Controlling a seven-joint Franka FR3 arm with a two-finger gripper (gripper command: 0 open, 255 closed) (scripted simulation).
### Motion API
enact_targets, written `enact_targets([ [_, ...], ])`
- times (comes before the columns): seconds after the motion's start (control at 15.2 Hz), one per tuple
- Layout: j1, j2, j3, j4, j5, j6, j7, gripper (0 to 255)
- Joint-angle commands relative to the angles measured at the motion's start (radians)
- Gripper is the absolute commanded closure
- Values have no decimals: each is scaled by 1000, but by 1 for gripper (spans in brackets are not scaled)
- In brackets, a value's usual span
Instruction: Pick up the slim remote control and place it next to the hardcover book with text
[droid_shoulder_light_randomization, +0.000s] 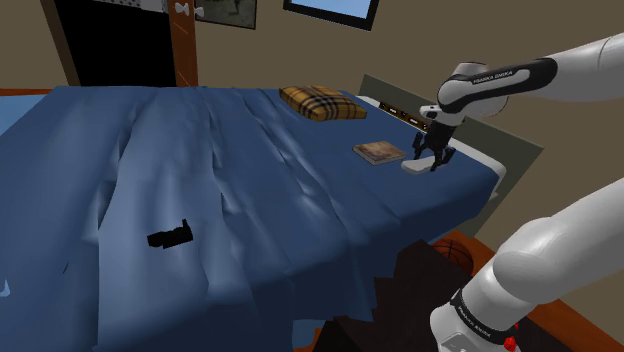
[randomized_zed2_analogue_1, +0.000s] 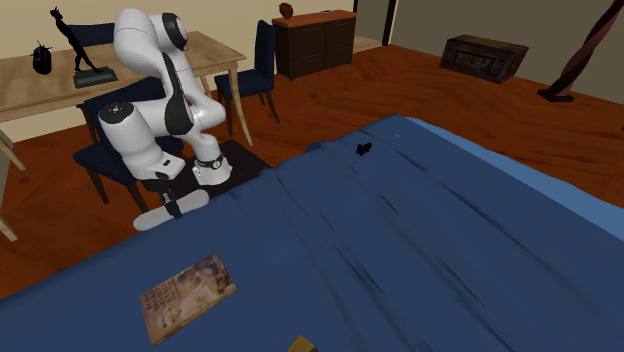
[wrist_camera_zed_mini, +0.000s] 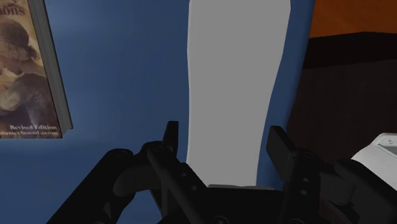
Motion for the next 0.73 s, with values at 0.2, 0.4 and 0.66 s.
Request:
enact_targets([
  [0.2, -1, 32, -17, -35, 6, 66, -18, 255],
  [0.4, 1, 56, -25, -57, 13, 111, -25, 255],
  [0.66, 5, 91, -36, -84, 27, 171, -36, 255],
])
